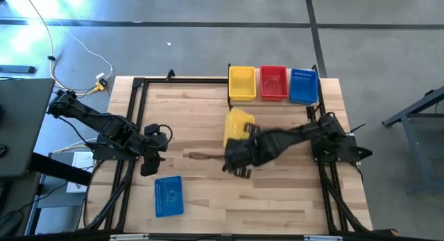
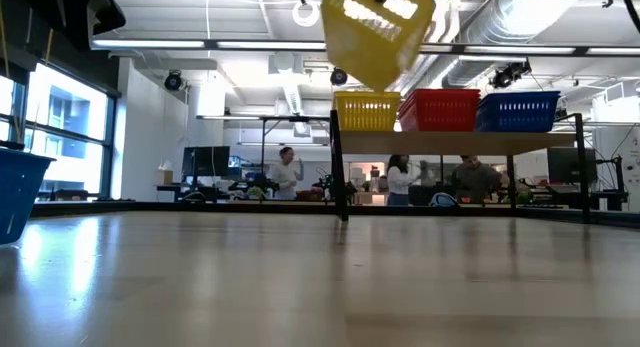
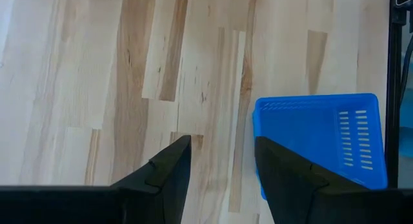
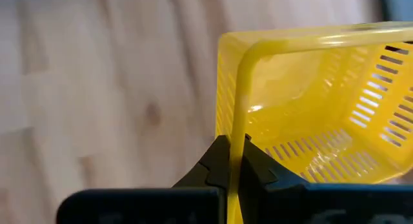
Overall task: Stack baskets on shelf by color
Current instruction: Stack the yellow basket on the stacked yellow baskets on the shelf
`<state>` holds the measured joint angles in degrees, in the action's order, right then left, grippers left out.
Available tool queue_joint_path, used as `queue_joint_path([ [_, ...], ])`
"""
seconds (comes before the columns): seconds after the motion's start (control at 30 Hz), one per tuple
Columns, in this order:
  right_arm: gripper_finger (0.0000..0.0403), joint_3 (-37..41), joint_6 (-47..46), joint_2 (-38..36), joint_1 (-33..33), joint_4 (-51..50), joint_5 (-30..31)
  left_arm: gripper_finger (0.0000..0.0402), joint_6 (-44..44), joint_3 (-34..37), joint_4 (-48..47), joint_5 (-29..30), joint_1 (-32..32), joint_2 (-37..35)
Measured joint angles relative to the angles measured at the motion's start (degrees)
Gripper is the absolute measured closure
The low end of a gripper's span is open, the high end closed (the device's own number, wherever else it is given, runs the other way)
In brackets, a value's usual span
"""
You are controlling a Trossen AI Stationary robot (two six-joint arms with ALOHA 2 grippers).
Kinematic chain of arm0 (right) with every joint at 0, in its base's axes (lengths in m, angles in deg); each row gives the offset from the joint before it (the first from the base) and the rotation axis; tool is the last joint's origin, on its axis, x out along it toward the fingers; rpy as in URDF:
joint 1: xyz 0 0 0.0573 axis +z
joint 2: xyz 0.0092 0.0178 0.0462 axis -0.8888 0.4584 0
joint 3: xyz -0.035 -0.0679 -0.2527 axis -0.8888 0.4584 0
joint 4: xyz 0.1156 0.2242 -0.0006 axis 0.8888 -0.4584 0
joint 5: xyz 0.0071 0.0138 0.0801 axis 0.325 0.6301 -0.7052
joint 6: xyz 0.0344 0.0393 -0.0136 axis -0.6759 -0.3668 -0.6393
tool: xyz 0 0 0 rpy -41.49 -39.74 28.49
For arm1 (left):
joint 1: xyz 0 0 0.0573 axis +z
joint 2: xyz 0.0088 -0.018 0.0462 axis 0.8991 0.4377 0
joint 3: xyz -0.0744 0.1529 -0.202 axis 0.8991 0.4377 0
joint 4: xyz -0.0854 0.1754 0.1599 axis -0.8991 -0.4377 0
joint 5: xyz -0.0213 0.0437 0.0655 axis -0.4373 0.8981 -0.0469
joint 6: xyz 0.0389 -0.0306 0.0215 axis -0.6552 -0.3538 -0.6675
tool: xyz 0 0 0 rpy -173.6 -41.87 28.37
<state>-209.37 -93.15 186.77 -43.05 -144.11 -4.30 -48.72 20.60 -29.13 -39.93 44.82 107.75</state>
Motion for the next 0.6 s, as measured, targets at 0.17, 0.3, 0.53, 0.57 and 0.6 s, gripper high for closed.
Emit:
queue_joint_path([
  [0.17,0.0403,-5.4,10.5,0.0,-5.0,-1.8,4.1,0.0241,0.0,0.0,0.0,0.1,0.1,0.0],
  [0.3,0.0403,-8.2,18.0,0.0,-10.0,-2.8,6.0,0.0241,0.1,0.0,0.1,1.2,0.1,0.0],
  [0.53,0.0403,-10.8,27.5,0.0,-19.6,-2.8,6.8,0.0241,0.2,0.0,0.2,5.6,1.4,0.0],
  [0.57,0.0403,-11.1,28.7,0.0,-20.9,-2.9,6.3,0.0241,0.4,0.0,0.2,5.7,2.0,0.0],
  [0.6,0.0403,-11.2,29.8,0.0,-22.2,-3.1,5.5,0.0241,0.5,0.0,0.2,5.8,2.6,0.0],
])
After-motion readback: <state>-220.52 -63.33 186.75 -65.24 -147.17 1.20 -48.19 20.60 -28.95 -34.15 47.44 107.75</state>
